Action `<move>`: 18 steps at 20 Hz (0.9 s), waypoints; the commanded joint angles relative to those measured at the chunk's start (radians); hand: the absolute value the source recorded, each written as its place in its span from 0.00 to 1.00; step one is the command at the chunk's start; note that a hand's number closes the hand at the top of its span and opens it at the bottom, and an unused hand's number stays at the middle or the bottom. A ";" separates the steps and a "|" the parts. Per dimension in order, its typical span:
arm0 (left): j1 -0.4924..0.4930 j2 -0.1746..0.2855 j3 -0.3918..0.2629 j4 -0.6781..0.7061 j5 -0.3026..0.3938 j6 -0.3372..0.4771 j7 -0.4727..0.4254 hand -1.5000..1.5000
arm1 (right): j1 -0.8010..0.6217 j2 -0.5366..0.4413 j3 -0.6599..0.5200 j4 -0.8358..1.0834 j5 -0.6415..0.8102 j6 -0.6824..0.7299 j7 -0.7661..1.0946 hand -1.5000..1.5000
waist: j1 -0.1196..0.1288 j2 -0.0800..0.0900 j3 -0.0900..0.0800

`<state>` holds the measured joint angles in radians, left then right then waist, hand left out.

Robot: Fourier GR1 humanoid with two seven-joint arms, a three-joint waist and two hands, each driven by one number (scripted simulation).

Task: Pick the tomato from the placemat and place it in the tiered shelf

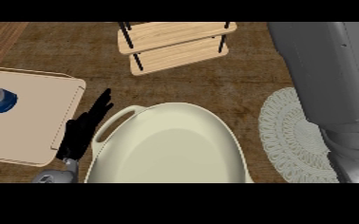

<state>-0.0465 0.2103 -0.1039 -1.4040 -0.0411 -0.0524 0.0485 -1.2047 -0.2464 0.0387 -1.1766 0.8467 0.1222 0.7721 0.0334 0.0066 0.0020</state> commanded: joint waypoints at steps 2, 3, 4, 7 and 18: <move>0.011 -0.011 -0.008 0.007 0.001 -0.012 0.015 0.50 | -0.155 0.022 -0.025 0.306 0.034 -0.081 -0.102 1.00 | 0.015 0.007 -0.003; -0.037 -0.014 -0.001 0.044 -0.015 0.003 0.025 0.50 | -0.158 0.033 -0.022 0.344 0.033 -0.096 -0.139 1.00 | 0.007 0.008 -0.003; -0.005 0.016 0.010 0.046 -0.012 -0.017 0.000 0.50 | -0.141 0.002 -0.035 0.393 0.031 -0.116 -0.206 1.00 | 0.017 0.012 -0.003; -0.020 0.007 0.007 0.057 -0.012 -0.024 -0.017 0.50 | -0.184 0.040 -0.042 0.519 0.032 -0.157 -0.267 1.00 | 0.021 0.014 -0.003; -0.049 -0.026 -0.024 0.042 -0.025 -0.026 0.011 0.50 | -0.267 0.125 -0.213 0.760 -0.097 -0.242 -0.352 1.00 | 0.058 0.031 -0.002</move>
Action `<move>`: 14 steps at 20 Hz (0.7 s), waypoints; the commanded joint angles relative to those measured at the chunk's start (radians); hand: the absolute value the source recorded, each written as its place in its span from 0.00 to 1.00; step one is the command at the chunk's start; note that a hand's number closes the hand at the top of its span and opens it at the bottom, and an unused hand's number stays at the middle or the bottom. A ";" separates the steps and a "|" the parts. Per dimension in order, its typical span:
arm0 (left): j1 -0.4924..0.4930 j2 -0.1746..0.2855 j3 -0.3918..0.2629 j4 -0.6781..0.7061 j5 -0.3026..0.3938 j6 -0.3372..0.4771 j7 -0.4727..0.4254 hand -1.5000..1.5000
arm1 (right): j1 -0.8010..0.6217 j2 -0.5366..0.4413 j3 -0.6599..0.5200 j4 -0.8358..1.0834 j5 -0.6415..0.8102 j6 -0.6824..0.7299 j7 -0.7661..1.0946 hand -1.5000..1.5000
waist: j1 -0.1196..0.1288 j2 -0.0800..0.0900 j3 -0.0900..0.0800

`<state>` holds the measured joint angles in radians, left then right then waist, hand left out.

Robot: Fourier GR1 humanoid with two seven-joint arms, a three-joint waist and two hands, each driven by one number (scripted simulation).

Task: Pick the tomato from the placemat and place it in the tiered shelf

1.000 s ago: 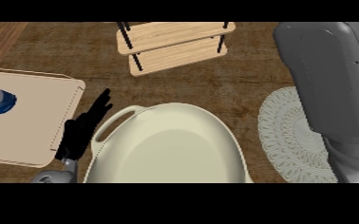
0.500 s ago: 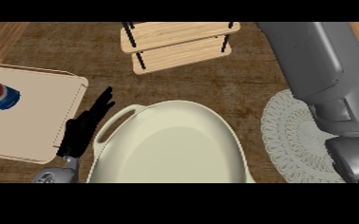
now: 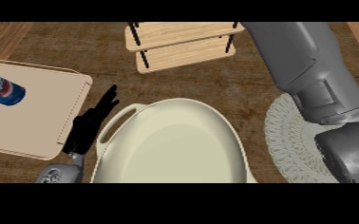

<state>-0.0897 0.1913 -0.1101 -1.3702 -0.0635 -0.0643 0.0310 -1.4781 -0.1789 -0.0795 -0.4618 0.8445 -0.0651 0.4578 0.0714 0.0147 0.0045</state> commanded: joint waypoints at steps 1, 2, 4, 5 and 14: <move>-0.002 0.000 -0.001 0.019 0.005 -0.012 0.018 0.50 | 0.022 0.065 -0.176 0.024 -0.176 -0.061 -0.019 1.00 | 0.015 0.023 -0.003; 0.008 -0.013 -0.011 0.020 -0.004 -0.002 0.003 0.50 | 0.035 0.090 -0.229 0.021 -0.231 -0.072 0.001 0.00 | 0.008 0.019 -0.002; 0.009 -0.026 -0.030 0.005 -0.011 0.000 0.015 0.50 | 0.044 0.084 -0.296 0.037 -0.292 -0.091 -0.032 0.00 | 0.028 0.030 -0.002; 0.025 -0.020 -0.025 0.015 -0.026 0.016 -0.003 0.50 | 0.045 0.102 -0.319 0.030 -0.313 -0.124 -0.050 0.00 | 0.025 0.024 -0.003; 0.033 -0.004 -0.014 -0.010 -0.020 0.007 0.026 0.50 | 0.041 0.105 -0.458 -0.017 -0.396 -0.338 -0.248 0.00 | 0.012 0.017 -0.003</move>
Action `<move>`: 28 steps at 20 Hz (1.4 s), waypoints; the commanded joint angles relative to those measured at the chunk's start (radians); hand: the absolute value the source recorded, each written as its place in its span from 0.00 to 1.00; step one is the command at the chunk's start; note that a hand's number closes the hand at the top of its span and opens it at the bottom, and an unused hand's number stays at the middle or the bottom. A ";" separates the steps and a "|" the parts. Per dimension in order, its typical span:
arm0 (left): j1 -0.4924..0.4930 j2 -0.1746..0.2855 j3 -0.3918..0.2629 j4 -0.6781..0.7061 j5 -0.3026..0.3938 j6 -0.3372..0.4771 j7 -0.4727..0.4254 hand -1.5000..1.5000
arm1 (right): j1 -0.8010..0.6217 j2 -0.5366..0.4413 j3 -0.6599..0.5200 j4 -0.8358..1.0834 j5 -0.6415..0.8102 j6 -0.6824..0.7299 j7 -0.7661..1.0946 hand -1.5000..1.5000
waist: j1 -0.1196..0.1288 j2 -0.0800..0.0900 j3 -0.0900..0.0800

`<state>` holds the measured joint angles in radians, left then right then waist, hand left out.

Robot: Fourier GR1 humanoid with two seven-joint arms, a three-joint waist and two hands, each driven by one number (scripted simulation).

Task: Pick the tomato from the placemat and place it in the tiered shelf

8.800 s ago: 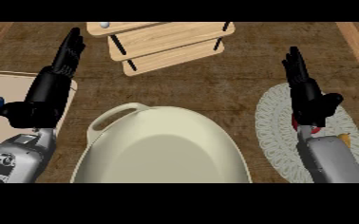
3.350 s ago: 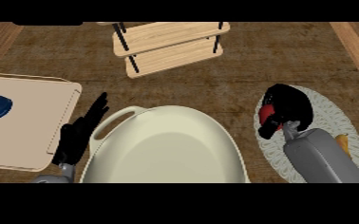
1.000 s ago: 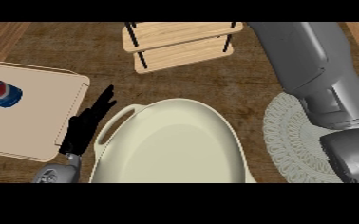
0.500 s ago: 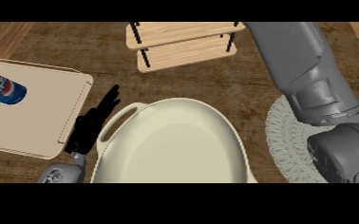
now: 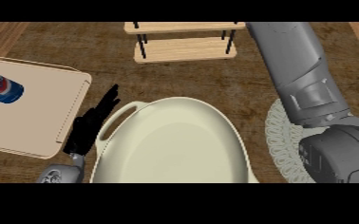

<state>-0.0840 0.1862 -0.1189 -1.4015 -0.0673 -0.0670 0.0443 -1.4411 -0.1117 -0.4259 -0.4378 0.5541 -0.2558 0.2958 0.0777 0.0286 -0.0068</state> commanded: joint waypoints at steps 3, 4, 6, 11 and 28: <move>0.027 -0.009 0.003 0.041 -0.003 0.007 -0.003 0.50 | 0.002 -0.032 -0.142 -0.067 -0.103 -0.219 -0.094 0.00 | -0.013 0.004 0.007; 0.051 -0.012 0.002 0.015 -0.014 0.030 0.011 0.50 | -0.001 -0.036 -0.145 -0.086 -0.100 -0.255 -0.085 0.00 | -0.021 -0.009 0.008; 0.058 0.023 0.029 0.022 0.013 -0.010 -0.014 0.50 | 0.030 -0.068 -0.167 -0.092 -0.107 -0.298 -0.127 0.00 | -0.024 -0.006 0.007; 0.051 0.024 0.055 0.044 0.029 -0.009 0.016 0.50 | 0.080 -0.206 -0.201 -0.093 -0.104 -0.332 -0.060 0.00 | -0.069 -0.021 0.007; 0.077 0.015 0.062 -0.026 0.016 -0.017 0.048 0.50 | 0.492 -0.409 -0.159 -0.498 -0.324 0.190 -0.058 0.00 | -0.084 -0.033 0.007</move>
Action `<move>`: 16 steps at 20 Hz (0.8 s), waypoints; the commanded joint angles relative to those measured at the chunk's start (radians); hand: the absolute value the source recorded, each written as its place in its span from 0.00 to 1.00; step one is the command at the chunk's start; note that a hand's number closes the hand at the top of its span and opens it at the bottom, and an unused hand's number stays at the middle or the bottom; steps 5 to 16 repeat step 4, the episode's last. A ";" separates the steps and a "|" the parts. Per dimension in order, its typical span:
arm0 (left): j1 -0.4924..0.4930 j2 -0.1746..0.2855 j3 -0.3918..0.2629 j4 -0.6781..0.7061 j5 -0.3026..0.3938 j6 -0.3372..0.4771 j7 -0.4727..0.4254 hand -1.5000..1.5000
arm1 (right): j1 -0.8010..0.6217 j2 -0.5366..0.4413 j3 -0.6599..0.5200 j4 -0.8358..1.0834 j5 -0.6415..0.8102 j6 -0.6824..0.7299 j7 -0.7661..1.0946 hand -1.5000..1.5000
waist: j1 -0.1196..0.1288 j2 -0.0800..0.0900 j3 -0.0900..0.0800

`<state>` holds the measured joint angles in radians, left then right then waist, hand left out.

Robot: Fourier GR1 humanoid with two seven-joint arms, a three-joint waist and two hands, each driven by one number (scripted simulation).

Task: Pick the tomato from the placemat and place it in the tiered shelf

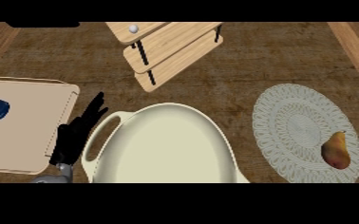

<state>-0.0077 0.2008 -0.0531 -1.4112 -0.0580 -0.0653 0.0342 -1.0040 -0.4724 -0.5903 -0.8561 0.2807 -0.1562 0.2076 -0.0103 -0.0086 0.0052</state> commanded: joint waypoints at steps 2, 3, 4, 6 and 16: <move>0.013 -0.011 0.003 0.071 -0.019 0.003 -0.036 0.50 | 0.144 -0.058 0.013 -0.116 -0.058 0.139 -0.011 0.00 | -0.003 0.006 -0.005; 0.005 0.031 0.040 0.045 0.027 -0.051 -0.008 0.50 | 0.115 -0.061 0.028 -0.103 -0.055 0.121 0.039 0.00 | 0.007 0.007 -0.005; 0.027 -0.009 -0.005 -0.005 -0.005 -0.018 0.023 0.50 | 0.153 -0.064 0.016 -0.111 -0.079 0.131 0.016 0.00 | 0.010 0.007 -0.005; 0.027 -0.009 -0.005 -0.005 -0.005 -0.018 0.023 0.50 | 0.153 -0.064 0.016 -0.111 -0.079 0.131 0.016 0.00 | 0.010 0.007 -0.005; 0.027 -0.009 -0.005 -0.005 -0.005 -0.018 0.023 0.50 | 0.153 -0.064 0.016 -0.111 -0.079 0.131 0.016 0.00 | 0.010 0.007 -0.005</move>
